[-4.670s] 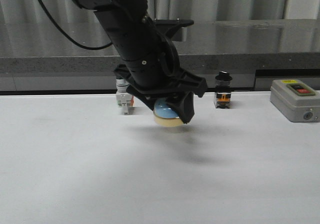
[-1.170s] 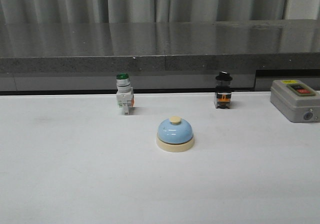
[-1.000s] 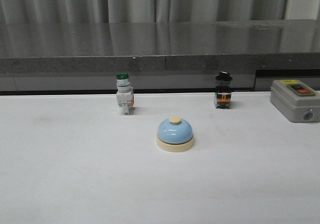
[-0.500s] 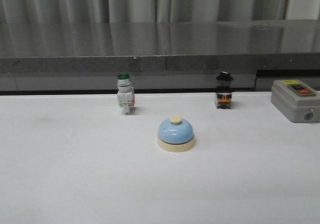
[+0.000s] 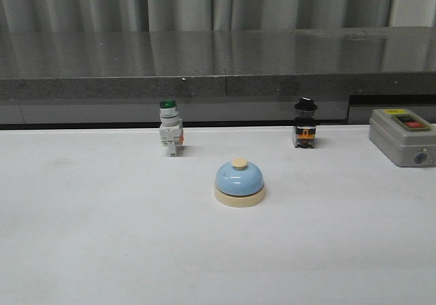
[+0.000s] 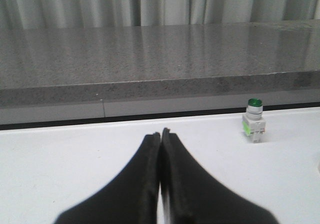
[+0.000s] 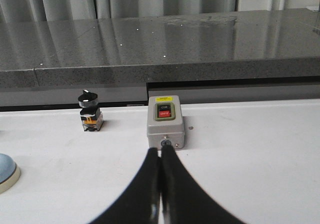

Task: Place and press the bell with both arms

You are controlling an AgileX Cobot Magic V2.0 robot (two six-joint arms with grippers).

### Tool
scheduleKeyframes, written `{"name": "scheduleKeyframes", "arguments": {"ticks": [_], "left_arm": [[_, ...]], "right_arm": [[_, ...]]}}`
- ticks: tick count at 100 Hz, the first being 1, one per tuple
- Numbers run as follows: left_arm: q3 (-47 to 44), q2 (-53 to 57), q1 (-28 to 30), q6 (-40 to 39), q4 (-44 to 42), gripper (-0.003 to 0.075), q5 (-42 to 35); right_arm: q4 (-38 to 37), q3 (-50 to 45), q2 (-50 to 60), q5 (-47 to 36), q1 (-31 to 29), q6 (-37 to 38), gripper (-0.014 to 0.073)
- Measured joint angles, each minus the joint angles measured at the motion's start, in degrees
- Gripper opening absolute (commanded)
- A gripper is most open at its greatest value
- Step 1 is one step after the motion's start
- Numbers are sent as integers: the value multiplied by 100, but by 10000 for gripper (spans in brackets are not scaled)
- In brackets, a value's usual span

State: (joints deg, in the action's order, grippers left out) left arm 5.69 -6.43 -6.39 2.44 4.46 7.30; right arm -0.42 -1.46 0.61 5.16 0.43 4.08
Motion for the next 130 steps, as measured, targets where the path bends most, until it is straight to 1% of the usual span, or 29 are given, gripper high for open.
{"name": "scheduleKeyframes", "arguments": {"ticks": [12,19,68,130], "left_arm": [[-437,552,221,0,0,-20,0],[-579,675,301,0,-12,-20,-1],[-577,671,342,-147,-229,-20,-340],[-577,671,342,-147,-238,-20,-362]], "right_arm": [[0,0,0,0,0,0,-60],[0,0,0,0,0,0,-60],[0,0,0,-10,0,0,-60],[0,0,0,-10,0,0,-60]]}}
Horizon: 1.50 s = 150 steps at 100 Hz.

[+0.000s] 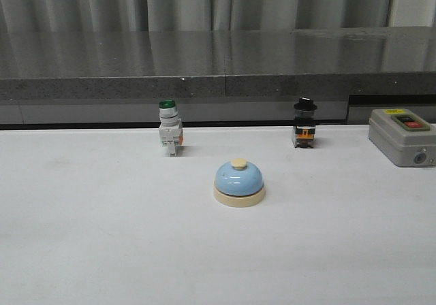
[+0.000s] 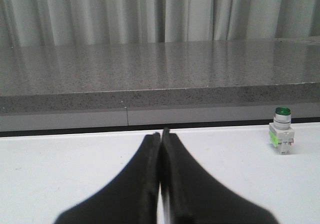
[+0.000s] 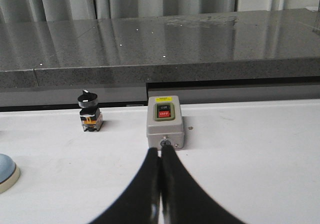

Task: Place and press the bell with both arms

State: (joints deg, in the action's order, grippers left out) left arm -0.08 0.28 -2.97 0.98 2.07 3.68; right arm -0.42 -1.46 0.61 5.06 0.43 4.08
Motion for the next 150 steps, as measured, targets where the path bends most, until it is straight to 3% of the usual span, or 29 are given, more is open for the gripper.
{"name": "scheduleKeyframes", "arguments": {"ticks": [38,68,85,116,150], "left_arm": [[0,0,0,0,-4,-20,0],[0,0,0,0,-4,-20,0],[0,0,0,0,-4,-20,0],[0,0,0,0,-4,-20,0],[0,0,0,0,-4,-20,0]], "right_arm": [[0,0,0,0,0,0,-60],[0,142,0,-618,0,0,-60],[0,1141,-403,488,0,0,-60],[0,3498,-2765,3191,0,0,-60],[42,4103,-4448,3493,0,-11,-60]]}}
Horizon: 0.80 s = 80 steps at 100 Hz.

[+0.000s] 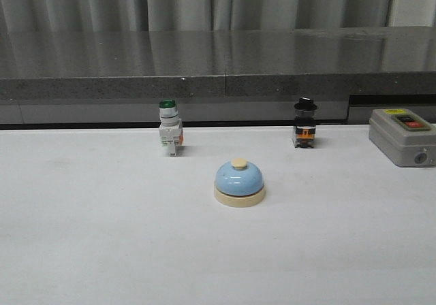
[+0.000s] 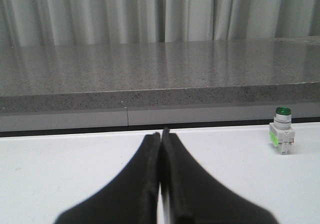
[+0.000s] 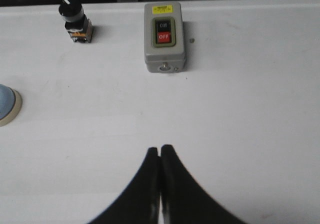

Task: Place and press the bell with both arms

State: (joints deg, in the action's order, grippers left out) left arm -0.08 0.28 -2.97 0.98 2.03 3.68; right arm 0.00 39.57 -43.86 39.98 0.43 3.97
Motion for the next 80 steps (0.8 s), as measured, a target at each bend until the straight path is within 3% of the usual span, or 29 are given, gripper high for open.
{"name": "scheduleKeyframes", "arguments": {"ticks": [25,80], "left_arm": [[0,0,0,0,0,-20,0],[0,0,0,0,0,-20,0]], "right_arm": [[361,94,-573,-20,226,-153,-60],[402,1744,-3543,-396,2186,-281,-60]]}}
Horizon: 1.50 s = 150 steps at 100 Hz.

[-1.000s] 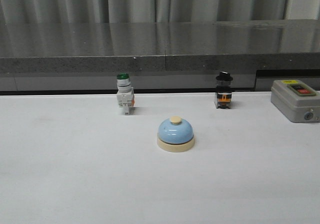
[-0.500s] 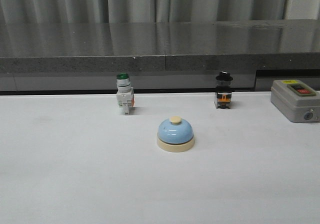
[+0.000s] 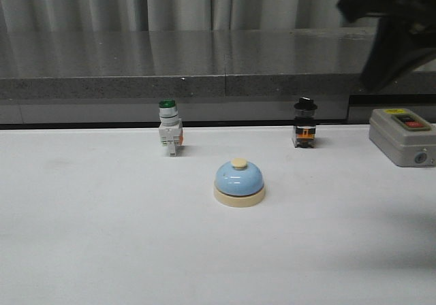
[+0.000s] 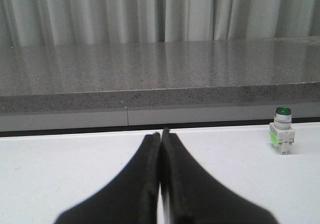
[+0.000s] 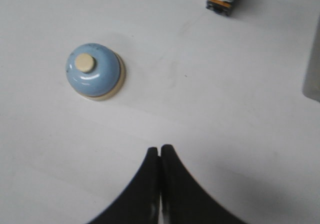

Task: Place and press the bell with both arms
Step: 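Lower the closed right gripper onto the bell's cream button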

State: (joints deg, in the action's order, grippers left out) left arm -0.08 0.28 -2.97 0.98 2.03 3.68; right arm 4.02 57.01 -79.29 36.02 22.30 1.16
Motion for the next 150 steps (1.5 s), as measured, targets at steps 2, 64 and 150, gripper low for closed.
{"name": "scheduleKeyframes", "arguments": {"ticks": [2,64,150], "left_arm": [[0,0,0,0,0,-20,0],[0,0,0,0,0,-20,0],[0,0,0,0,0,-20,0]], "right_arm": [[10,89,-89,-13,52,0,-60],[19,1909,-2586,-74,955,-10,-60],[45,2037,-3090,-32,993,-10,-60]]}}
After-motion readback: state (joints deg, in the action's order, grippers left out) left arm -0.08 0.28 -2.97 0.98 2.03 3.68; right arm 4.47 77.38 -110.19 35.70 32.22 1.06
